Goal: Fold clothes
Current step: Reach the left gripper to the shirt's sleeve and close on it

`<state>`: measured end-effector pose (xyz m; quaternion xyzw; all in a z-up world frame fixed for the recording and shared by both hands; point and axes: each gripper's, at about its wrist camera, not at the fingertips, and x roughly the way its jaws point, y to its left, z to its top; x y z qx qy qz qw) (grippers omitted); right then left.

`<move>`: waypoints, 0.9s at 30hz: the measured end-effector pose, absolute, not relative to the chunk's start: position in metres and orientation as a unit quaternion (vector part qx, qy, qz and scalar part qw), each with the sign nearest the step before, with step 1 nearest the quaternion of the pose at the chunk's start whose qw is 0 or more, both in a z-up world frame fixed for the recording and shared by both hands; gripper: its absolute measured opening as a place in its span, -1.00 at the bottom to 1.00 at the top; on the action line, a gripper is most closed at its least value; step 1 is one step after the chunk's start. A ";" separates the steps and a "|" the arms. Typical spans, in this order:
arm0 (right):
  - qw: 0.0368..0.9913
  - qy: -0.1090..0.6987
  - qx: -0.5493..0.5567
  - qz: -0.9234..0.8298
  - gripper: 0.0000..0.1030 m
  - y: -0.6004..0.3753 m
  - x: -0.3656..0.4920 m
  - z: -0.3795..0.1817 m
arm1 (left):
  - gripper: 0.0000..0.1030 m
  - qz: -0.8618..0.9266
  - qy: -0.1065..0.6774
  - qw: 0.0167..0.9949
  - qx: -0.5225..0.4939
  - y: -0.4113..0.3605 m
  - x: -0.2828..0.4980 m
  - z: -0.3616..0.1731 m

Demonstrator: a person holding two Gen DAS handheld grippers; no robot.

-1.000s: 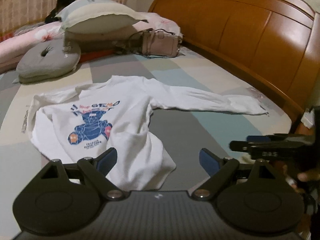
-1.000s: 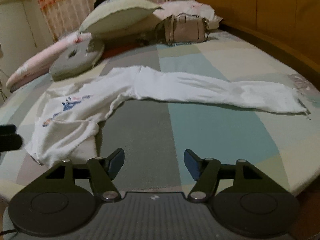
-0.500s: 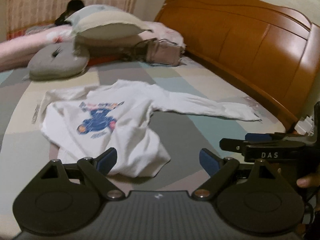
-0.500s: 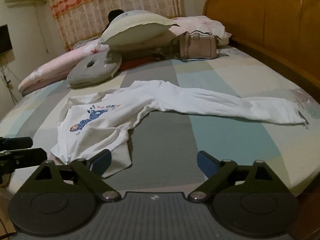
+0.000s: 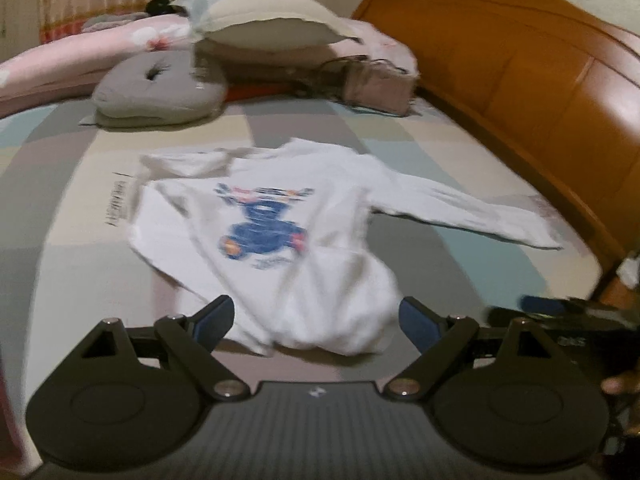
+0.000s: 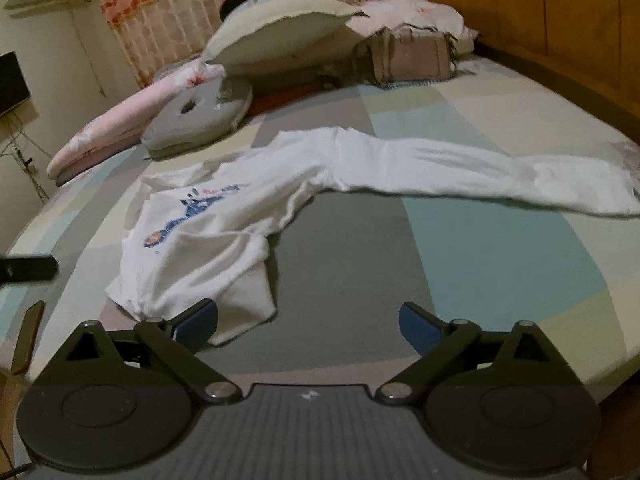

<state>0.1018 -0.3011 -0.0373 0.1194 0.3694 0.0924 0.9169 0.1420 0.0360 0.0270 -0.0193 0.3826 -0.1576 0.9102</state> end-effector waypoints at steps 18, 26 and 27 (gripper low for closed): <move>0.883 0.446 0.104 0.105 0.93 -0.275 0.152 -0.087 | 0.51 -0.126 0.420 0.881 -0.176 0.129 0.242 -0.087; 0.882 0.443 0.112 0.115 0.95 -0.280 0.169 -0.095 | 0.47 -0.139 0.388 0.863 -0.292 0.156 0.270 -0.107; 0.883 0.442 0.114 0.115 0.95 -0.281 0.172 -0.095 | 0.46 -0.139 0.385 0.861 -0.303 0.158 0.274 -0.109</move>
